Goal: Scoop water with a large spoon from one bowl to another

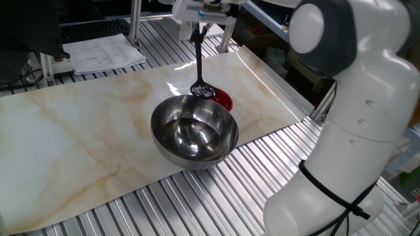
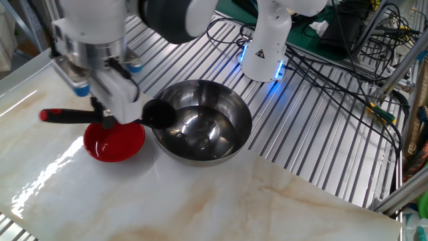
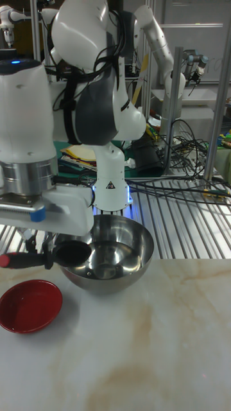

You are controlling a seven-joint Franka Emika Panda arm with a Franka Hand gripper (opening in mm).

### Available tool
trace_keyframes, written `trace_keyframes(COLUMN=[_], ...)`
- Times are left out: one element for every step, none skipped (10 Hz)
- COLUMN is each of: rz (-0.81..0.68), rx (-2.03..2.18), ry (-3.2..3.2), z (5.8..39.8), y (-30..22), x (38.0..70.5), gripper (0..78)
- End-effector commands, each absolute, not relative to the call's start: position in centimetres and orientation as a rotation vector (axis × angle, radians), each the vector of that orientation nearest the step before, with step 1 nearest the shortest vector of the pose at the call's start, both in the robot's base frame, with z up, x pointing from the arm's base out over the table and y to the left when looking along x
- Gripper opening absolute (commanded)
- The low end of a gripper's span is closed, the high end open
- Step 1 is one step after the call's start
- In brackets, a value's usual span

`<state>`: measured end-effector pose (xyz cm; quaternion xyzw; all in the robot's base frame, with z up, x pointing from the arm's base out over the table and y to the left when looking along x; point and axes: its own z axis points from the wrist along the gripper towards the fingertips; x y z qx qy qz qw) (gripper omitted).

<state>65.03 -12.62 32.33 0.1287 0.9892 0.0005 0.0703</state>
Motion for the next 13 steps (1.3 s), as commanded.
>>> trace_keyframes(rz=[0.001,0.001,0.000,-0.001,-0.001,-0.004,-0.009,-0.013,-0.019,-0.019,-0.021,-0.020,-0.019], rx=[0.335,0.326,0.315,0.302,0.295,0.281,0.273,0.262,0.247,0.243,0.227,0.219,0.213], ry=[2.969,2.963,2.960,2.959,2.960,2.959,2.958,2.957,2.957,2.957,2.955,2.953,2.953], z=[33.1,33.0,32.9,32.9,32.9,32.8,32.8,32.8,32.7,32.6,32.5,32.4,32.2], y=[-15.4,-15.8,-16.2,-16.5,-16.7,-16.9,-17.0,-17.1,-17.3,-17.4,-17.7,-18.0,-18.2], x=[69.1,69.5,69.7,69.9,70.0,70.0,70.0,70.1,70.2,70.3,70.5,70.6,70.8], gripper=[1.2,1.2,1.2,1.2,1.2,1.2,1.2,1.2,1.2,1.2,1.2,1.2,1.2])
